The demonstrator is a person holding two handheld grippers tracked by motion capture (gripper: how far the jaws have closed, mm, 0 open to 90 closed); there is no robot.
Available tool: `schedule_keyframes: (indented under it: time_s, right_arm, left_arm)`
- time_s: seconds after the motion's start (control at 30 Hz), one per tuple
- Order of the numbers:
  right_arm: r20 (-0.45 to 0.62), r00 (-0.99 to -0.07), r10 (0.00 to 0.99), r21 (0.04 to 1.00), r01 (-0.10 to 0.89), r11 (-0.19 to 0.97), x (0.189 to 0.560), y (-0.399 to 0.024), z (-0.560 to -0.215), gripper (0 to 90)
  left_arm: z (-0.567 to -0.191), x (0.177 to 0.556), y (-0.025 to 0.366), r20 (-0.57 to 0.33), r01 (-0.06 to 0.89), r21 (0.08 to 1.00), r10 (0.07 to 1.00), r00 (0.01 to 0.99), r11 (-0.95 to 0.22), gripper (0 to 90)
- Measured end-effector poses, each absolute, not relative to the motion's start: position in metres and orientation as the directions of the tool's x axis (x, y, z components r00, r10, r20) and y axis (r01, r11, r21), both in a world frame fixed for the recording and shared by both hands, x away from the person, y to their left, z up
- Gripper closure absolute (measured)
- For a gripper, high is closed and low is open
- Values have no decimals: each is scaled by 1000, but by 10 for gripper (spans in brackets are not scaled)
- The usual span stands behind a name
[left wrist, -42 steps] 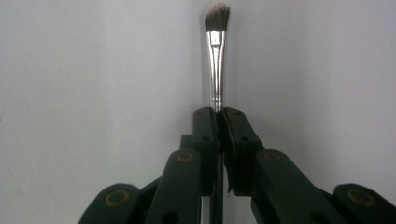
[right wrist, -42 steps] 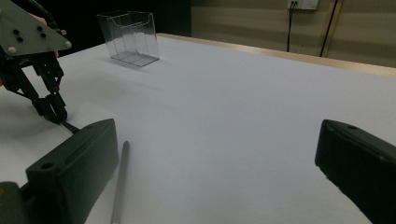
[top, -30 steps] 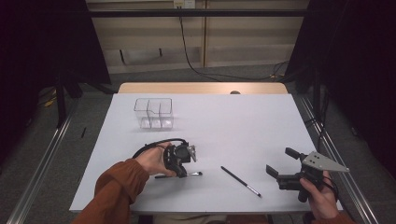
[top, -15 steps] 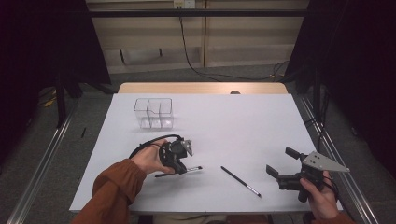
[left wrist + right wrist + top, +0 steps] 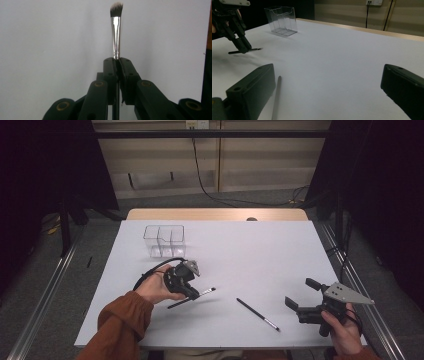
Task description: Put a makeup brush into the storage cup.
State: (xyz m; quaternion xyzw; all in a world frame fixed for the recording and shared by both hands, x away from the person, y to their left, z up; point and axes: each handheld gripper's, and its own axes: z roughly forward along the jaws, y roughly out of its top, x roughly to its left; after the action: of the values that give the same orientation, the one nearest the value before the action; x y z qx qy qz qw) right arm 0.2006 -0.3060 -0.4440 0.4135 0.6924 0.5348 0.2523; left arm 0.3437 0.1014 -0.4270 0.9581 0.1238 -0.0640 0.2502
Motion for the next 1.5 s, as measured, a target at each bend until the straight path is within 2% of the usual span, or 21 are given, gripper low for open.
schedule_keyframes:
  time_s: [0.2, 0.6, 0.77, 1.17, 1.5]
  right_arm:
    - [93, -530, 843, 949, 303, 86, 201, -306, -444, 0]
    - [96, -529, 843, 949, 303, 83, 200, -306, -444, 0]
    - [94, -529, 843, 950, 302, 84, 200, -306, -444, 0]
    - [91, -529, 844, 950, 301, 87, 200, -307, -444, 0]
    - [93, -528, 844, 950, 302, 84, 200, -306, -444, 0]
  left_arm:
    - [-427, 340, 105, -182, 323, 487, 268, 946, -812, 843]
    - [-419, 341, 125, -185, 398, 633, 370, 910, -664, 843]
    - [-422, 343, 131, -186, 417, 667, 404, 896, -617, 842]
    - [-416, 341, 140, -166, 408, 761, 457, 874, -504, 842]
    - [-412, 337, 144, -153, 373, 808, 449, 880, -456, 842]
